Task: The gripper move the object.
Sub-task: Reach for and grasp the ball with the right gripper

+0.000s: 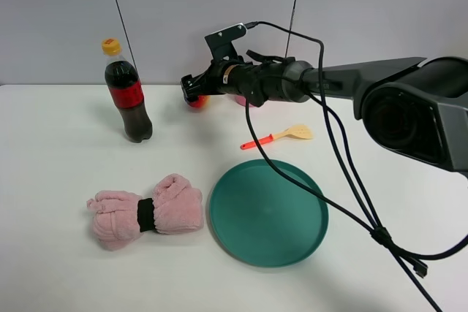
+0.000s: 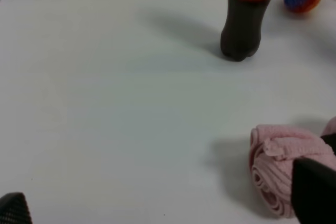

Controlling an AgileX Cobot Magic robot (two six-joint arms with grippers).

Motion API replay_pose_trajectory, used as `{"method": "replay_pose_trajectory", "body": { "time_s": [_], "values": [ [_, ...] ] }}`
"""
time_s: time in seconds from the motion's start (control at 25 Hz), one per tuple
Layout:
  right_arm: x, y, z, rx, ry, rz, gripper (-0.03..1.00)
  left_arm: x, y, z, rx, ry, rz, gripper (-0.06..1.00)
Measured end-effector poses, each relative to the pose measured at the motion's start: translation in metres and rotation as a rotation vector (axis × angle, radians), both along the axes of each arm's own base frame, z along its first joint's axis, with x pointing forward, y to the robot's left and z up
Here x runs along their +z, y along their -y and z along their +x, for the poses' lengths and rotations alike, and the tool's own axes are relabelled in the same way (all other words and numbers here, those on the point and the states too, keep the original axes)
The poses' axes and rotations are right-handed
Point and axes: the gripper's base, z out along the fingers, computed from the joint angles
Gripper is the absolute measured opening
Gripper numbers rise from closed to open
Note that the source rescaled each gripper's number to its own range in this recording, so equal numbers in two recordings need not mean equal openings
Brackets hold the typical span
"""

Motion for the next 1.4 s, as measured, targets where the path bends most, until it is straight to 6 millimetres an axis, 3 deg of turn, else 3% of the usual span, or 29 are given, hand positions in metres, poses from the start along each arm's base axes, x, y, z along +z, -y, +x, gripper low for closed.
{"method": "replay_pose_trajectory", "body": {
  "time_s": [0.2,0.44,0.84,1.4],
  "values": [
    [-0.018,-0.002,0.004,-0.006,-0.025,-0.001,1.0,0.0,0.0,0.0,0.0,0.0,0.0,1.0],
    [-0.02,-0.008,0.012,-0.009,-0.01,0.012,1.0,0.0,0.0,0.0,0.0,0.0,0.0,1.0],
    [-0.049,-0.012,0.02,-0.027,-0.054,0.013,1.0,0.0,0.0,0.0,0.001,0.0,0.001,1.0],
    [-0.063,-0.025,0.042,-0.05,-0.029,0.079,1.0,0.0,0.0,0.0,0.001,0.0,0.001,1.0]
  ]
}}
